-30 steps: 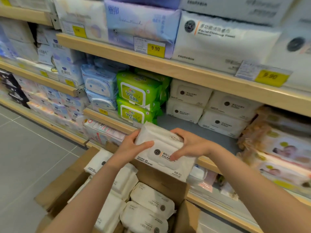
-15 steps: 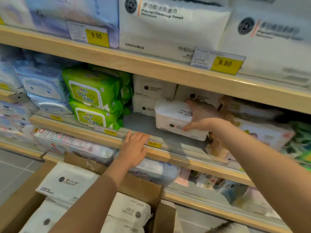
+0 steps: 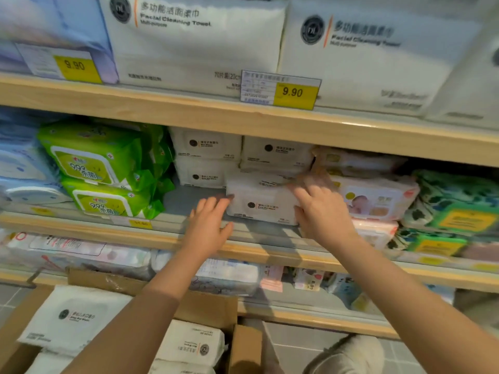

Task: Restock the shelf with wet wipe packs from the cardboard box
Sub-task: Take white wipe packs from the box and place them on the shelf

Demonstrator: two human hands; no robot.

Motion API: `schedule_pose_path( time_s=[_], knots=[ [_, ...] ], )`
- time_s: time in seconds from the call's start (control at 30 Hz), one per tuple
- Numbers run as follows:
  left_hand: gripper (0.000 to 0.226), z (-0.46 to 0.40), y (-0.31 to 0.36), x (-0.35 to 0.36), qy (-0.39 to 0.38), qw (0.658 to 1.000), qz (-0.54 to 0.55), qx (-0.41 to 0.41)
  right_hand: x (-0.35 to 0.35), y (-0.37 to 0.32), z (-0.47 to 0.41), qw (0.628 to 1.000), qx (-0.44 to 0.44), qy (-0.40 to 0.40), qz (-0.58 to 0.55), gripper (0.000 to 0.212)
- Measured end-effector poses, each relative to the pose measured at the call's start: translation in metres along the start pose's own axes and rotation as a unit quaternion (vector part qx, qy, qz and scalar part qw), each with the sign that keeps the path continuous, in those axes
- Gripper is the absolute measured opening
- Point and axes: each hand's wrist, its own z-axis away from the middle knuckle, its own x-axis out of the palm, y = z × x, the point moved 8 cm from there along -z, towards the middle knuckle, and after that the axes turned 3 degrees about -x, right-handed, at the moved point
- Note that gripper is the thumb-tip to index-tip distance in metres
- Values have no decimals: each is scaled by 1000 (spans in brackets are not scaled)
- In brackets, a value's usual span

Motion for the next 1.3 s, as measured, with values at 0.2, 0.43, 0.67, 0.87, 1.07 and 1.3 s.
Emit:
schedule_pose_path(
  time_s=[0.2, 0.43, 0.67, 0.87, 1.07, 1.3],
  knots=[
    [89, -58, 76, 40, -92, 985, -143, 41, -10, 110, 45, 987, 152, -11, 44, 85],
    [79, -71, 83, 60, -77, 981, -178, -32, 15, 132, 58, 983, 156, -72, 64, 79],
    [77, -80, 92, 69, -59, 982, -178, -23, 11, 131, 57, 989, 133, 12, 60, 88],
    [80, -83, 89, 70, -59, 981, -187, -7, 14, 131, 58, 989, 139, -12, 50, 92],
    [80, -83, 87, 73, -59, 982, -182, -2, 14, 129, 57, 989, 141, -12, 48, 91],
    [96, -78, 83, 62, -96, 988, -117, 15, 6, 128, 54, 987, 148, -47, 37, 91]
  ],
)
